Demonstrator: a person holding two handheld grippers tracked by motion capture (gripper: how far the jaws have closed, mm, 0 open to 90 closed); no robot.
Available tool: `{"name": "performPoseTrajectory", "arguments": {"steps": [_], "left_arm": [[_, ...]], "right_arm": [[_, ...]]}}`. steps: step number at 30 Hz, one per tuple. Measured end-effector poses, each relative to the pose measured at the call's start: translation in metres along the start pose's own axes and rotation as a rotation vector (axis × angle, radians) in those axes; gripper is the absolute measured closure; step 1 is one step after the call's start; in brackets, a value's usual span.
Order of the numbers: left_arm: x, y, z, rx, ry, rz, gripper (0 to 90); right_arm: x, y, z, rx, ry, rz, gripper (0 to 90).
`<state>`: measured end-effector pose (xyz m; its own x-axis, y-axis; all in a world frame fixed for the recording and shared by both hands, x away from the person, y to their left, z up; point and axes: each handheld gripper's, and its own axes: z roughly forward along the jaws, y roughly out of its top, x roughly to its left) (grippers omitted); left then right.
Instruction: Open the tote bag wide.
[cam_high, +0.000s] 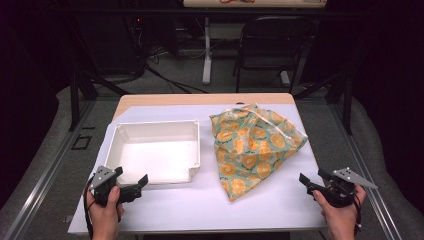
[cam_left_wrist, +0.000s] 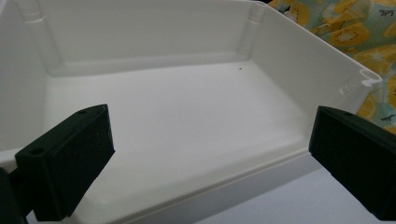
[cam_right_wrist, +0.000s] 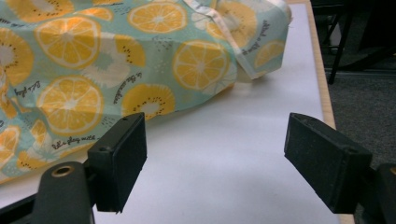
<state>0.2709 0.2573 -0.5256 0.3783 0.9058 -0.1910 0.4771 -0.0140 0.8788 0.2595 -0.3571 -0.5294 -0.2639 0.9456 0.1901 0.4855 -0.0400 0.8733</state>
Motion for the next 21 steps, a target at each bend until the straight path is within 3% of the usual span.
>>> {"name": "performPoseTrajectory", "arguments": {"steps": [9, 21], "left_arm": [[0.001, -0.001, 0.001, 0.017, 0.007, 0.003, 0.3], [0.003, -0.004, 0.000, 0.036, 0.019, -0.005, 0.5]], "right_arm": [[0.014, 0.002, 0.003, -0.005, 0.025, -0.066, 20.5], [0.030, 0.015, 0.007, -0.013, 0.064, -0.097, 19.6]]}}
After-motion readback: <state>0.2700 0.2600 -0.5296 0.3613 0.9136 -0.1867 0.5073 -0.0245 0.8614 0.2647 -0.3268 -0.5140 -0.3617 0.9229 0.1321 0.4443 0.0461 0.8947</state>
